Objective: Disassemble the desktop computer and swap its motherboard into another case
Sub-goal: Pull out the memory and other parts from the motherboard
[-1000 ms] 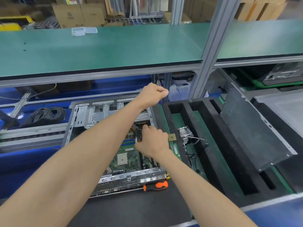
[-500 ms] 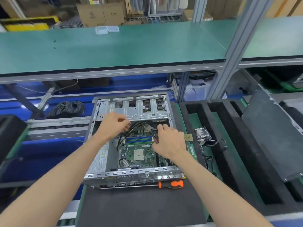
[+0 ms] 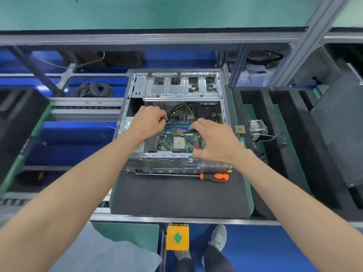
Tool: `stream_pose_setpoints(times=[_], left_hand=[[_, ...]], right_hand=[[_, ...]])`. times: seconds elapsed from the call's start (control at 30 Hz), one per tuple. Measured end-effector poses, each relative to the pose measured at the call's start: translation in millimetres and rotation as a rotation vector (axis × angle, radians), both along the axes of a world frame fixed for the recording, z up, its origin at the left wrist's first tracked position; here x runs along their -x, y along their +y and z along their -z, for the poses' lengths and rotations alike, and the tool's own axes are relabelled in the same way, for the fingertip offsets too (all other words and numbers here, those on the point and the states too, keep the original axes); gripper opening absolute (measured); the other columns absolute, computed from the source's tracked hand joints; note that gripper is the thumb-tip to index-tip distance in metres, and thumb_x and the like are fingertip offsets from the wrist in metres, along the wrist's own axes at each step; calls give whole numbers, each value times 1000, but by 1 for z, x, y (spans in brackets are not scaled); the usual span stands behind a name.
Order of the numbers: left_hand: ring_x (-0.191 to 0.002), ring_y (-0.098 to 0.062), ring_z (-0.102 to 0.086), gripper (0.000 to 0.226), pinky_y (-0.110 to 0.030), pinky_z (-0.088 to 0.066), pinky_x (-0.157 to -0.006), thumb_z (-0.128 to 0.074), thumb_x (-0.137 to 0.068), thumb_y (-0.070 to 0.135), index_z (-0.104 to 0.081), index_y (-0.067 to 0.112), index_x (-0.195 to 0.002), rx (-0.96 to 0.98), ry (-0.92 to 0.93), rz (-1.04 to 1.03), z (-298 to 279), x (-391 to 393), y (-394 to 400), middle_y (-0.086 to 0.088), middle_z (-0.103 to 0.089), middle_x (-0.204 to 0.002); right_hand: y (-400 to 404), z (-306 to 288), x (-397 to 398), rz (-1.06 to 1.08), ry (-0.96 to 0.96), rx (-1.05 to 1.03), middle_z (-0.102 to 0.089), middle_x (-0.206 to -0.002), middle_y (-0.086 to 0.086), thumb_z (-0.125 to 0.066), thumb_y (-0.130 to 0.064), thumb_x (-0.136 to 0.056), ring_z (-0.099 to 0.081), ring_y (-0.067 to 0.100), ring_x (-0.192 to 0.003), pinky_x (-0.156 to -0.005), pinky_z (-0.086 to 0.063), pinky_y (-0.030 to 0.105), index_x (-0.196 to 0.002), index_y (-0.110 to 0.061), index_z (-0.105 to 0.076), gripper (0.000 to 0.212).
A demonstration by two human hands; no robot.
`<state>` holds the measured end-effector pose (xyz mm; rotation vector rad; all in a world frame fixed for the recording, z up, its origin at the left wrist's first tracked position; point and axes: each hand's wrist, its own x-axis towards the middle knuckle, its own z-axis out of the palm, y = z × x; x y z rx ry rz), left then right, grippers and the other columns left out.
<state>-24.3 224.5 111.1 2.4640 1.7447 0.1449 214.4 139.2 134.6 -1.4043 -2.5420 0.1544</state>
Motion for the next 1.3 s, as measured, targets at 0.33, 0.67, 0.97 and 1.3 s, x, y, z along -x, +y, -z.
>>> stream_pose_setpoints(times=[0.33,0.67,0.97,1.3], left_hand=[[-96,-26,-64,28,-42,-44,-98,-49,-93,20,-75,19,-106,9,-73,-31,2,5,-12,-1,-72,-105],[-93,-23,-63,26,-41,-45,-92,-50,-93,21,-74,20,-101,5,-66,-27,6,5,-12,2,-70,-101],[-88,-21,-61,25,-33,-38,-79,-50,-92,24,-74,24,-100,3,-20,-23,9,4,-10,5,-68,-96],[-73,-18,-60,24,-30,-42,-63,-50,-92,25,-72,30,-101,59,36,-131,9,1,-4,5,-71,-97]], right_hand=[[-71,29,32,-451,-46,-264,-59,-110,11,-63,-33,-80,-50,28,-92,-76,-41,38,-131,-1,-56,60],[-89,118,64,-351,-274,182,-47,-138,15,-51,-45,-97,-45,32,-122,-102,-42,44,-151,0,-35,72],[-92,131,62,-320,-302,127,-43,-139,13,-36,-58,-102,-39,31,-123,-105,-38,43,-153,-2,-31,76],[-60,33,55,-674,58,-272,-52,-81,7,-48,-17,-98,-40,23,-66,-61,-29,35,-90,-4,-62,21]])
